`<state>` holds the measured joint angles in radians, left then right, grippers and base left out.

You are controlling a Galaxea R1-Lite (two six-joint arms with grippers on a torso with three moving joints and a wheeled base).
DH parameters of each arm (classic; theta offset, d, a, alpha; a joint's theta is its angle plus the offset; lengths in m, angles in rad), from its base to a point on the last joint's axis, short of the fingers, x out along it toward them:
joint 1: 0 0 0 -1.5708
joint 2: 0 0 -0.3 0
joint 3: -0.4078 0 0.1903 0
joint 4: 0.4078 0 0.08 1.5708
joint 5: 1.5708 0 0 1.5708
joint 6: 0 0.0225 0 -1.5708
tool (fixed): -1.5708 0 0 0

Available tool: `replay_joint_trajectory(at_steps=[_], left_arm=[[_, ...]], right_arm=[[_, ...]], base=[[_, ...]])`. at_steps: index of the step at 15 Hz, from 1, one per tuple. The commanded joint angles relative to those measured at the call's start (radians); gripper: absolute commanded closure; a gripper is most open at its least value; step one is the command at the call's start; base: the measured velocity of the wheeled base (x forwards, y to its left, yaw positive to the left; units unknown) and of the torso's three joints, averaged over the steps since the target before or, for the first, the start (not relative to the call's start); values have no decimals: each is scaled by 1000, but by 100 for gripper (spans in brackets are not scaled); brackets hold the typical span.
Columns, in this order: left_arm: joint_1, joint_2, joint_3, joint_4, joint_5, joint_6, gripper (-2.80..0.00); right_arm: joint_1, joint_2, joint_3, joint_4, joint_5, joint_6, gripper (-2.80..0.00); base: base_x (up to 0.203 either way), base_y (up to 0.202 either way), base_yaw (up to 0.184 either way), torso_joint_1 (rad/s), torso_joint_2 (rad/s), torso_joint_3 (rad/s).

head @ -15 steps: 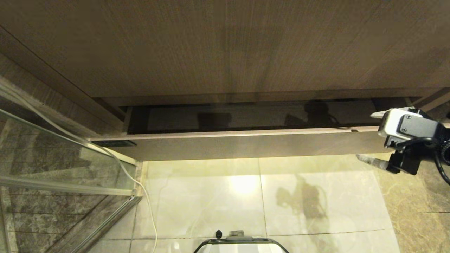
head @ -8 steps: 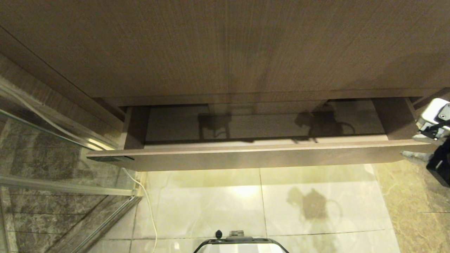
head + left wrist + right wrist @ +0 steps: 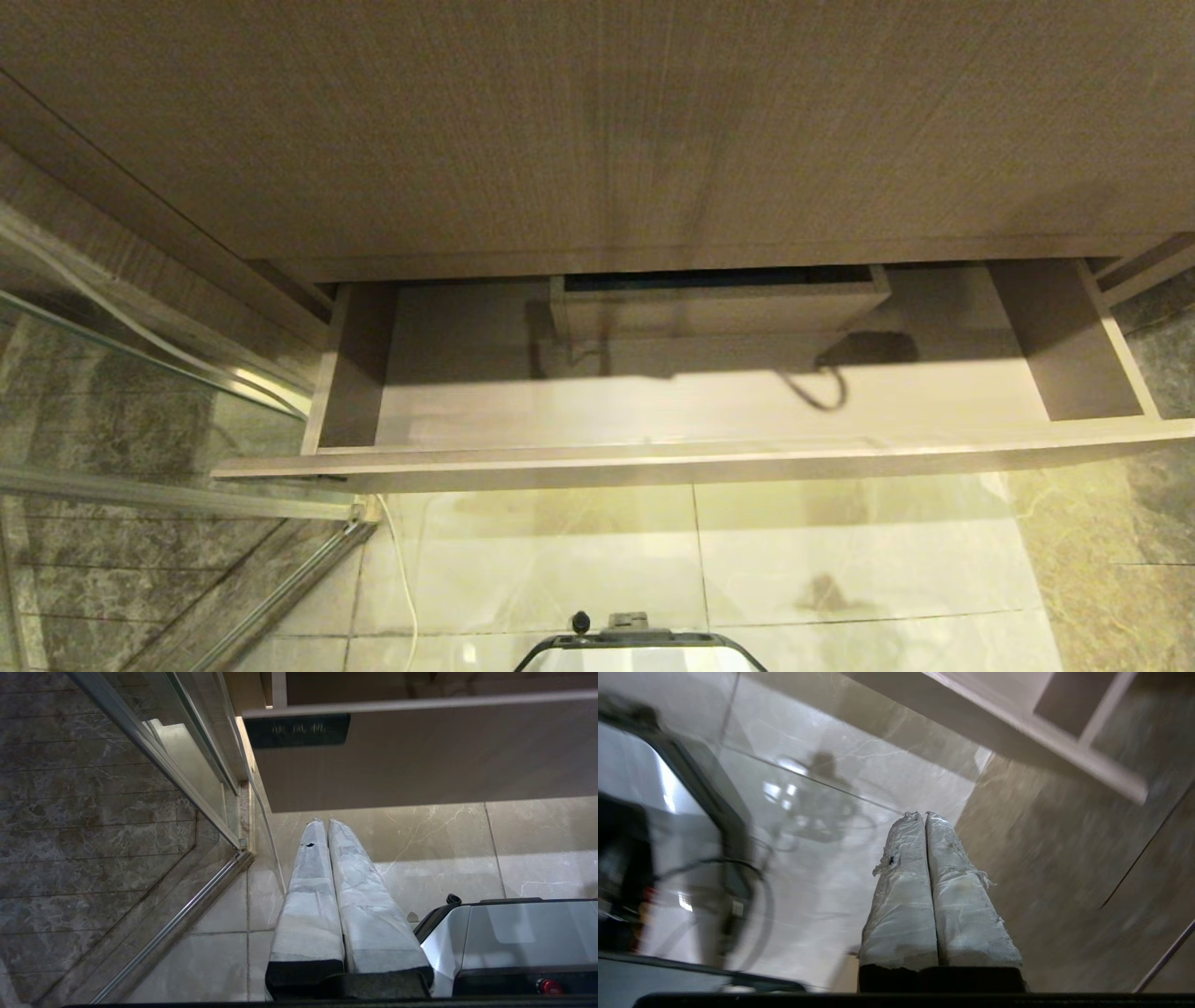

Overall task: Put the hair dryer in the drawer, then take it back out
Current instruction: Pull open the drawer, then pick up the hairdryer

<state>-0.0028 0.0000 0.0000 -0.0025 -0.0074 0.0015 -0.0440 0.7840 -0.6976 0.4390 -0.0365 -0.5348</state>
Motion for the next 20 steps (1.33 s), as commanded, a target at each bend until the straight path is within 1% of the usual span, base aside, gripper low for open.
replay_joint_trajectory(at_steps=[1,4,5,10,12,14,17,20], left_arm=[[0,0,0,-1,0,0,0],[0,0,2,-1,0,0,0],[0,0,0,-1,0,0,0],[1,0,0,-1,0,0,0],[1,0,1,-1,0,0,0],[0,0,0,-1,0,0,0],[0,0,2,-1,0,0,0],[0,0,1,-1,0,0,0]], right_arm=[[-11,-206,38,27,-9,123,0],[-34,-342,41,73,-64,258,0],[-36,-376,39,79,-91,272,0],[-39,-497,-3,134,-210,282,0],[-38,-518,-20,132,-217,282,0],[-37,-520,-32,88,-218,280,0],[-37,-526,-27,-15,-217,274,0],[-39,-521,-43,-27,-217,274,0]], base=[[0,0,0,0,0,0],[0,0,0,0,0,0],[0,0,0,115,-148,-22],[0,0,0,232,-428,-180],[0,0,0,131,-473,-209],[0,0,0,99,-494,-206],[0,0,0,411,-498,-230],[0,0,0,363,-506,-238]])
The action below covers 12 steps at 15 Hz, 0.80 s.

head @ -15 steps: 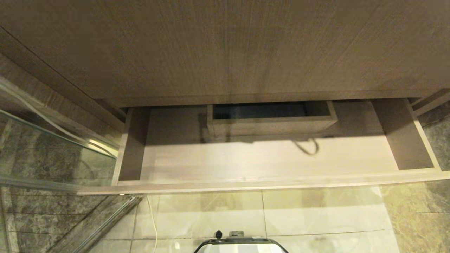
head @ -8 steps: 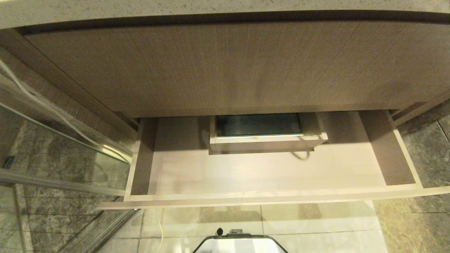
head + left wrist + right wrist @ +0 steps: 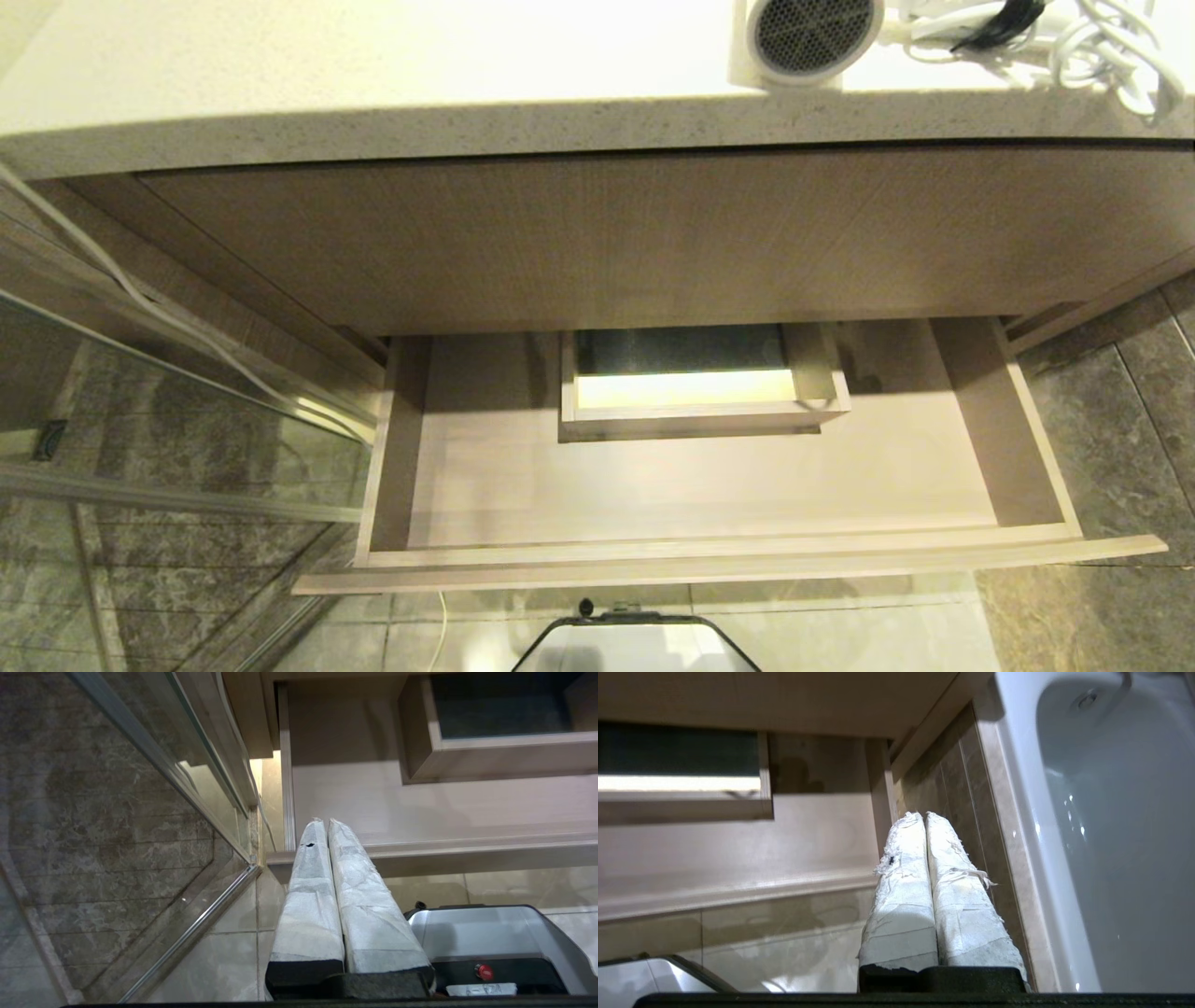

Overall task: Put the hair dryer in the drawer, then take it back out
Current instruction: Pick up the hairdryer

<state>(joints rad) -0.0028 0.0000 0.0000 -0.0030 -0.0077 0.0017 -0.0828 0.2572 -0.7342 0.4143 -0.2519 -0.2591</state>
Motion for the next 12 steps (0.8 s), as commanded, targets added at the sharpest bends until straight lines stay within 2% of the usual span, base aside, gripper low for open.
replay_joint_trajectory(at_steps=[1,12], left_arm=[[0,0,0,0,0,0,0],[0,0,0,0,0,0,0]], right_arm=[[0,11,-17,-6,-1,-2,0],[1,100,-112,-59,0,-4,0]], base=[[0,0,0,301,-530,-244],[0,0,0,305,-571,-269]])
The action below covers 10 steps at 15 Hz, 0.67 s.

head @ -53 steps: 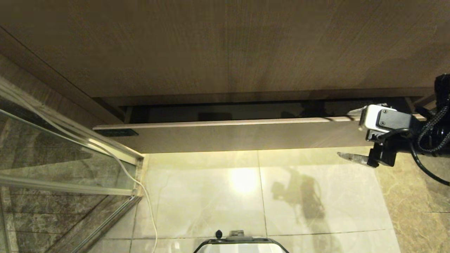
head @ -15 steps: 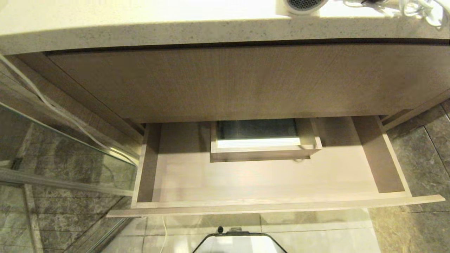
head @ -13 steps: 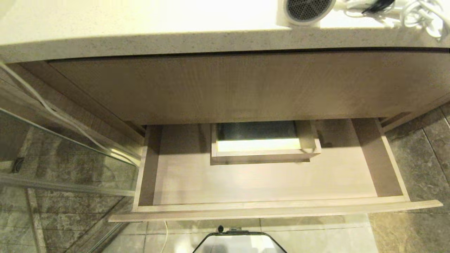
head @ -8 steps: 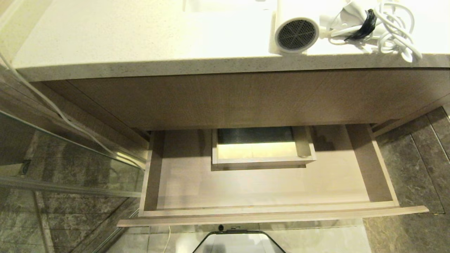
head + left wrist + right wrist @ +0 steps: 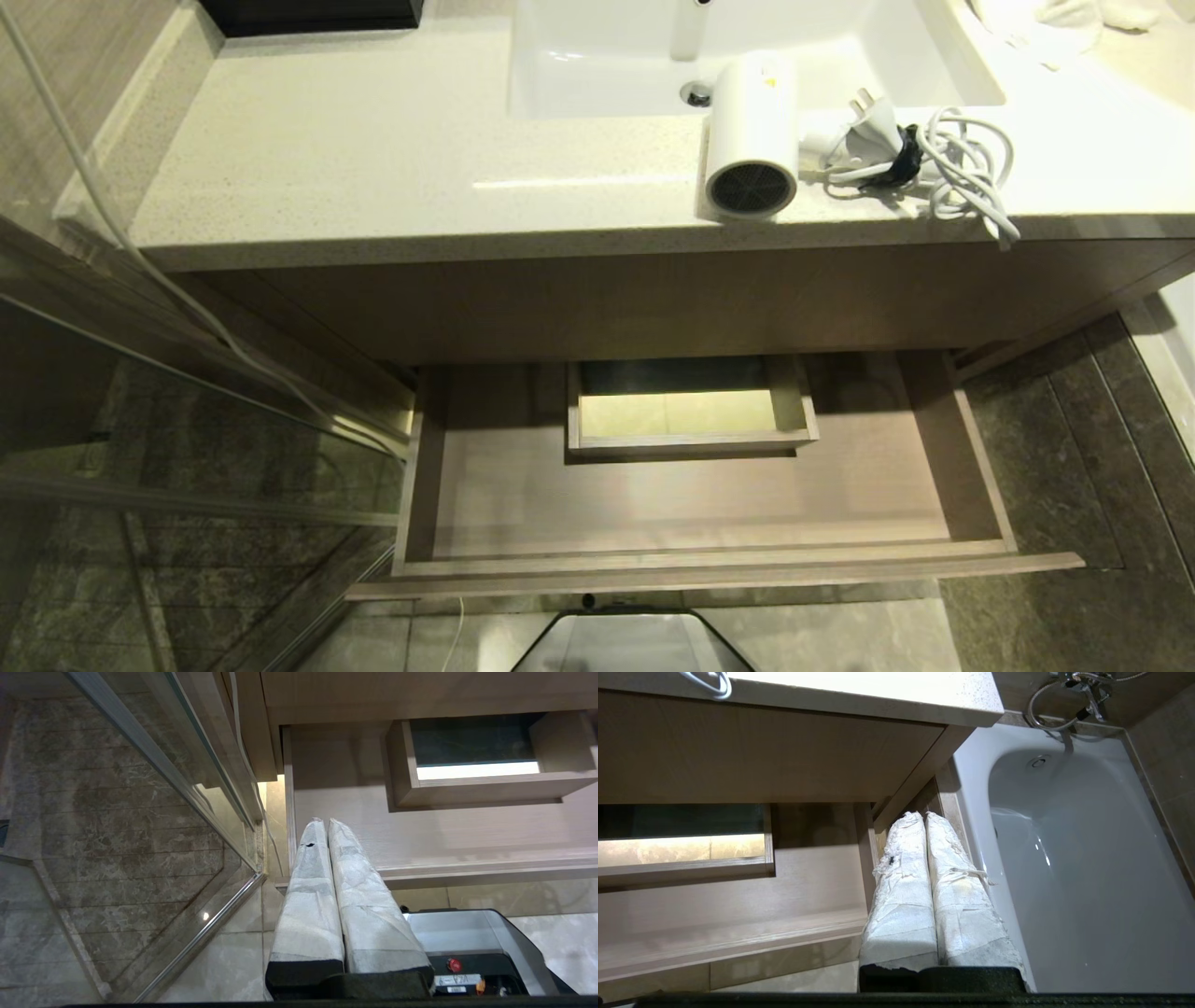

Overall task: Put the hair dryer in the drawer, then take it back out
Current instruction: Pick up the hairdryer

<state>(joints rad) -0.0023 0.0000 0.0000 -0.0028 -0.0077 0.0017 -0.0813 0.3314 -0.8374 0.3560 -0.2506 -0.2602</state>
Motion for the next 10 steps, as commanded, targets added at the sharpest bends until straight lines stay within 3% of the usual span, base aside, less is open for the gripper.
replay_joint_trajectory(at_steps=[1,4,10], left_arm=[[-1,0,1,0,0,0,0],[-1,0,1,0,0,0,0],[0,0,2,0,0,0,0]], right_arm=[[0,41,-15,-9,-2,-3,0],[3,91,-42,-34,9,-28,0],[7,243,-144,-55,22,-107,0]], base=[[0,0,0,224,-424,-209],[0,0,0,29,-126,-130],[0,0,0,218,-2,224]])
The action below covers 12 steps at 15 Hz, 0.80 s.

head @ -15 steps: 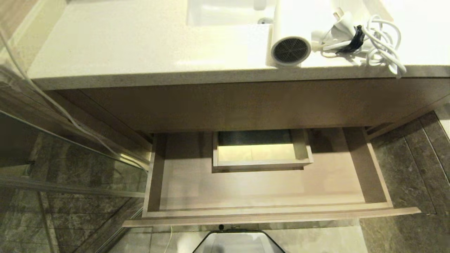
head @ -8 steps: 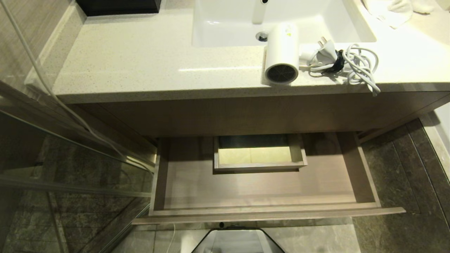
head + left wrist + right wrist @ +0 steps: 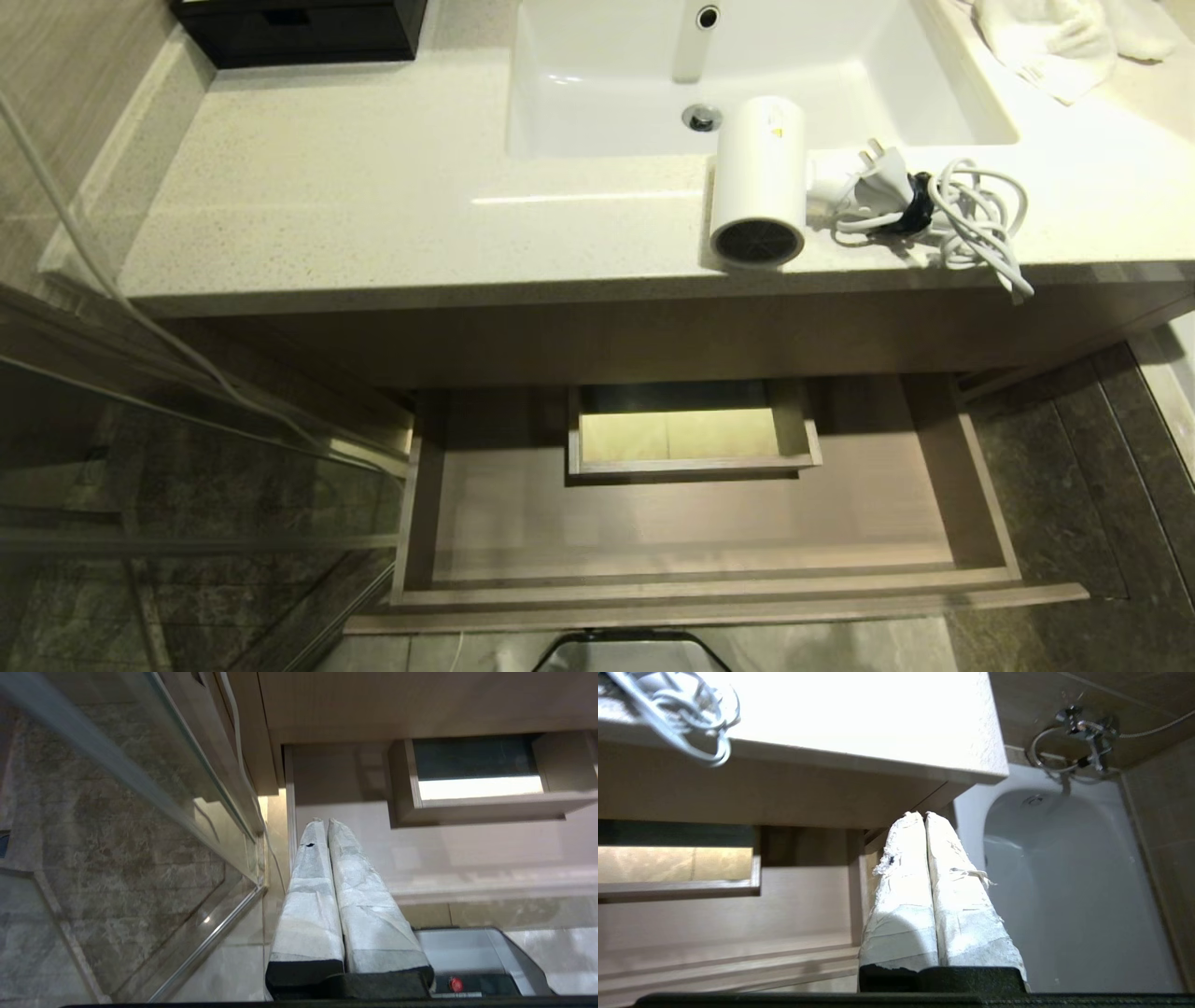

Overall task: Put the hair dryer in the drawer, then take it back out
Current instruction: Pick up the hairdryer

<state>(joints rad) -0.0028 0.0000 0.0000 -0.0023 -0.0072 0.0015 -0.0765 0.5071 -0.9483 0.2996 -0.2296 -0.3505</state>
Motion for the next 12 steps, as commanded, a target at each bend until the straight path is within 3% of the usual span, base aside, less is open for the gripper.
replay_joint_trajectory(at_steps=[1,3,6,8,12], left_arm=[[0,0,1,-1,0,0,0],[1,0,0,-1,0,0,0],[0,0,2,-1,0,0,0],[0,0,1,-1,0,0,0],[1,0,2,-1,0,0,0]], right_arm=[[9,98,-64,1,13,-35,0],[18,167,-130,6,74,-78,0],[20,297,-279,21,235,-180,0],[20,364,-352,39,268,-239,0],[25,490,-505,187,288,-267,0]], base=[[0,0,0,295,-27,256],[0,0,0,301,-53,263],[0,0,0,317,-78,234],[0,0,0,340,-120,208],[0,0,0,213,-80,121]])
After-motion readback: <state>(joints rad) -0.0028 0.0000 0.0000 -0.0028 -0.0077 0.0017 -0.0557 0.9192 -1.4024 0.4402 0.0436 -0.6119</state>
